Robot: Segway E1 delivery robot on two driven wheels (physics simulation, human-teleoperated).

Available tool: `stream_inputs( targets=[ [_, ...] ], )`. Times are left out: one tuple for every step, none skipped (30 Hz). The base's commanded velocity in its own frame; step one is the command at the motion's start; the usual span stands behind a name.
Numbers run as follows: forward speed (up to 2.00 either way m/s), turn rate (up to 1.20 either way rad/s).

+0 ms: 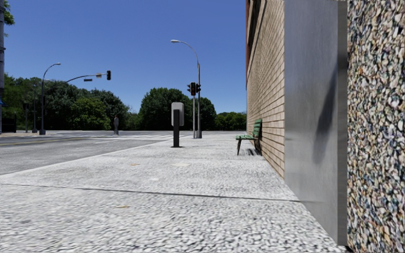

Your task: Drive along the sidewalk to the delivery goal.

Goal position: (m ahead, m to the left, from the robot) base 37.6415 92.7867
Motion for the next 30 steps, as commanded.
stream_inputs(
  targets=[
    [2.00, 0.00],
    [2.00, 0.00],
    [2.00, 0.00],
    [2.00, 0.00],
    [2.00, 0.00],
    [2.00, 0.00],
    [2.00, 0.00],
    [2.00, 0.00],
    [2.00, 0.00],
    [2.00, 0.00],
    [2.00, 0.00],
    [2.00, 0.00],
    [2.00, 0.00],
    [2.00, 0.00],
    [2.00, 0.00],
    [2.00, 0.00],
    [2.00, 0.00],
    [2.00, 0.00],
    [2.00, 0.00],
    [2.00, 0.00],
    [2.00, 0.00],
    [2.00, 0.00],
    [2.00, 0.00],
    [2.00, 0.00],
    [2.00, 0.00],
    [2.00, 0.00],
    [2.00, 0.00],
    [2.00, 0.00],
    [2.00, 0.00],
    [2.00, 0.00]
  ],
)
